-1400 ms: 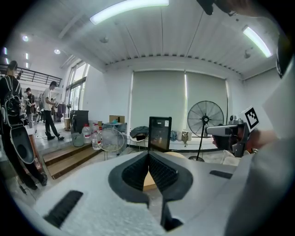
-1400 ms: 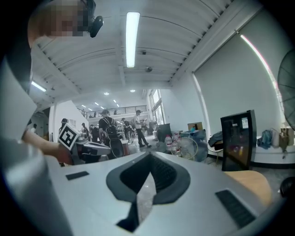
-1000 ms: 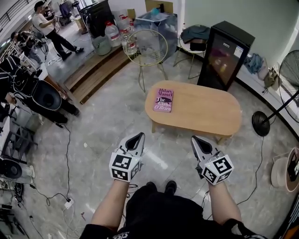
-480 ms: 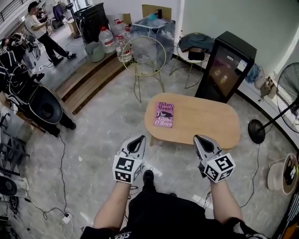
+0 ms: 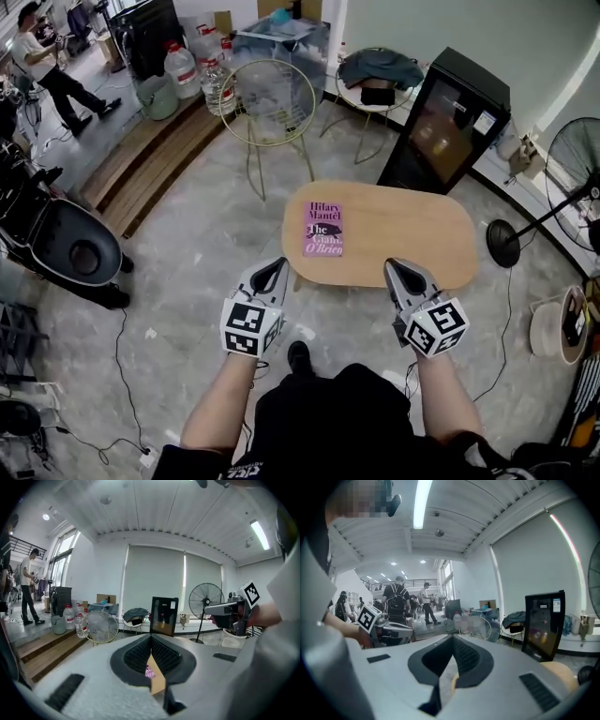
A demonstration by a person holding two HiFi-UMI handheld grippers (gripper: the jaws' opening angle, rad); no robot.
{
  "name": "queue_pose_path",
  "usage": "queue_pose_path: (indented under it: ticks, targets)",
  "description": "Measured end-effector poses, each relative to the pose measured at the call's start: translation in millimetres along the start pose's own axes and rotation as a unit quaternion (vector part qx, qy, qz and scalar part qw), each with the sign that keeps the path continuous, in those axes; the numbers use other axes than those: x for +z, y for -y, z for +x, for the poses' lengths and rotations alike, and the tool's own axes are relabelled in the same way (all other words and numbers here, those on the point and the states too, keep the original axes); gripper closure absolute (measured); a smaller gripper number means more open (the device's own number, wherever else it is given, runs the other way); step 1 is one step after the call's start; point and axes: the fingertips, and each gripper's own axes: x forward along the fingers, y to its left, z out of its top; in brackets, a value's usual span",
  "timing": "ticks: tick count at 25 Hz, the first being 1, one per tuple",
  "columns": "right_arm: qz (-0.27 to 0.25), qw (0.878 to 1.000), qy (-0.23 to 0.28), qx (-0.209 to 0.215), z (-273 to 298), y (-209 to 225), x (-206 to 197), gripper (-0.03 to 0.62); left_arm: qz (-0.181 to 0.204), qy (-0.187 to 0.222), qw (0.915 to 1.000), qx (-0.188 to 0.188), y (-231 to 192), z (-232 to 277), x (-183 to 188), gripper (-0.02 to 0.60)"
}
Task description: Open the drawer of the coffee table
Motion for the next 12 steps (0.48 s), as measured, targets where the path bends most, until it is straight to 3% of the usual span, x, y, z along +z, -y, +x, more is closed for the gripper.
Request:
queue_pose_path:
  ticks: [12]
  targets:
    - [0.025, 0.999, -0.027, 0.000, -20.0, 17.6, -34.6, 0.589, -0.029, -0.037, 0.9986, -0.024, 40.1, 33.0, -40.4, 0.572]
